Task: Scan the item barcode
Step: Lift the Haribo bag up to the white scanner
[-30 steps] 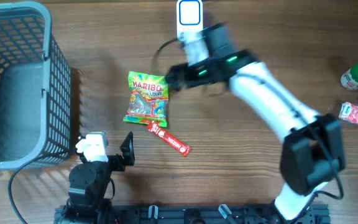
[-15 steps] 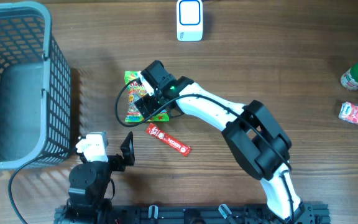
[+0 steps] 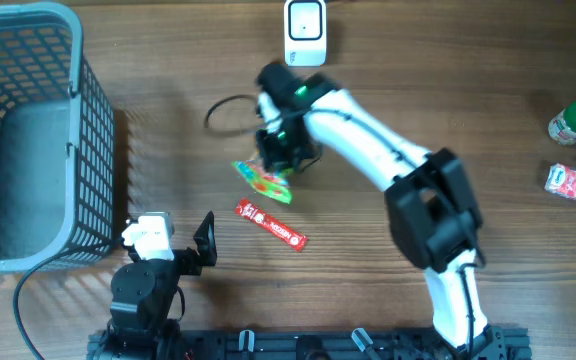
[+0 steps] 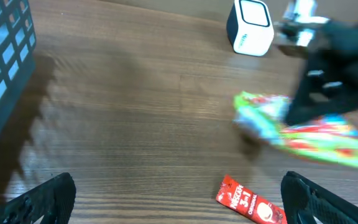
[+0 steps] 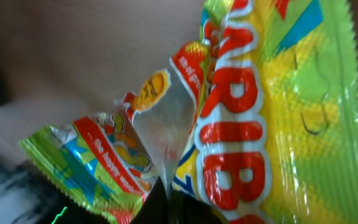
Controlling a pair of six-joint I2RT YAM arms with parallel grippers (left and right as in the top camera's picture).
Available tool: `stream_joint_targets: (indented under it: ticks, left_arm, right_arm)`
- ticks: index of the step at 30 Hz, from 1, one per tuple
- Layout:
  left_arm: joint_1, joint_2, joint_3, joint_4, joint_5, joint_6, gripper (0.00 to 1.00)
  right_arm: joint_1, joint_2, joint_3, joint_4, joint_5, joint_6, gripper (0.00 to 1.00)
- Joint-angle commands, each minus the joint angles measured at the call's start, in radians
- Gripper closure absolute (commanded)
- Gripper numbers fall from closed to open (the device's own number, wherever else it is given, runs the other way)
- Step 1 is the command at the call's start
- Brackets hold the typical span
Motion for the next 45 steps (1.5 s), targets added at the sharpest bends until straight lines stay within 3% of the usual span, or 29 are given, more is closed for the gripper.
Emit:
stream_joint_targets:
  ticks: [1, 5, 8, 10, 14, 19, 25, 29, 32, 35, 37, 39, 40, 42, 45]
  left_arm:
    - [0.002, -0.003, -0.006, 0.002, -0.003, -0.006, 0.00]
    - [0.002, -0.003, -0.006, 0.002, -0.003, -0.006, 0.00]
    - [0.002, -0.003, -0.006, 0.002, -0.003, -0.006, 0.00]
    - [0.002, -0.002, -0.006, 0.002, -0.003, -0.006, 0.00]
    - [0.002, -0.002, -0.006, 0.002, -0.003, -0.006, 0.00]
    - [0.002, -0.002, -0.006, 0.002, -0.003, -0.006, 0.00]
    - [0.002, -0.002, -0.006, 0.002, -0.003, -0.006, 0.00]
    - [0.002, -0.002, -0.006, 0.002, -0.003, -0.006, 0.00]
    - [0.002, -0.002, -0.006, 0.002, -0.003, -0.006, 0.00]
    - [0.002, -0.002, -0.006, 0.002, -0.003, -0.006, 0.00]
    - [0.002, -0.002, -0.006, 0.002, -0.003, -0.006, 0.00]
    - [0.002, -0.002, -0.006, 0.002, -0.003, -0.006, 0.00]
    - [0.002, -0.002, -0.006, 0.002, -0.003, -0.006, 0.00]
    - [0.002, -0.002, -0.006, 0.002, -0.003, -0.006, 0.00]
    - [0.002, -0.002, -0.006, 0.002, -0.003, -0.006, 0.00]
  right_arm:
    - [-0.101, -0.065, 0.021, -0.212, -0.373, -0.074, 0.96]
    - [-0.230, -0.064, 0.019, -0.479, -0.425, -0.171, 0.96]
    - [-0.309, -0.064, 0.018, -0.466, -0.229, -0.170, 0.96]
    - [-0.340, -0.064, 0.018, -0.468, -0.161, -0.252, 0.96]
    - [-0.374, -0.063, 0.008, -0.479, -0.283, -0.796, 0.96]
    - [-0.360, -0.062, 0.005, -0.466, -0.588, -1.168, 0.96]
    - [-0.313, -0.062, -0.001, -0.379, -0.789, -1.185, 0.96]
    - [-0.306, -0.062, -0.001, -0.390, -0.788, -1.185, 0.96]
    - [-0.306, -0.062, -0.001, -0.395, -0.755, -1.142, 0.96]
    - [-0.306, -0.062, -0.001, -0.385, -0.579, -0.954, 0.96]
    - [-0.308, -0.062, 0.000, -0.311, -0.366, -0.643, 0.96]
    - [-0.308, -0.063, 0.000, -0.199, 0.107, -0.194, 0.96]
    - [-0.308, -0.063, 0.003, -0.179, 0.255, -0.087, 0.96]
    - [-0.308, -0.063, 0.013, -0.137, 0.441, 0.029, 0.96]
    - [-0.307, -0.063, 0.078, -0.019, 0.469, -0.008, 0.96]
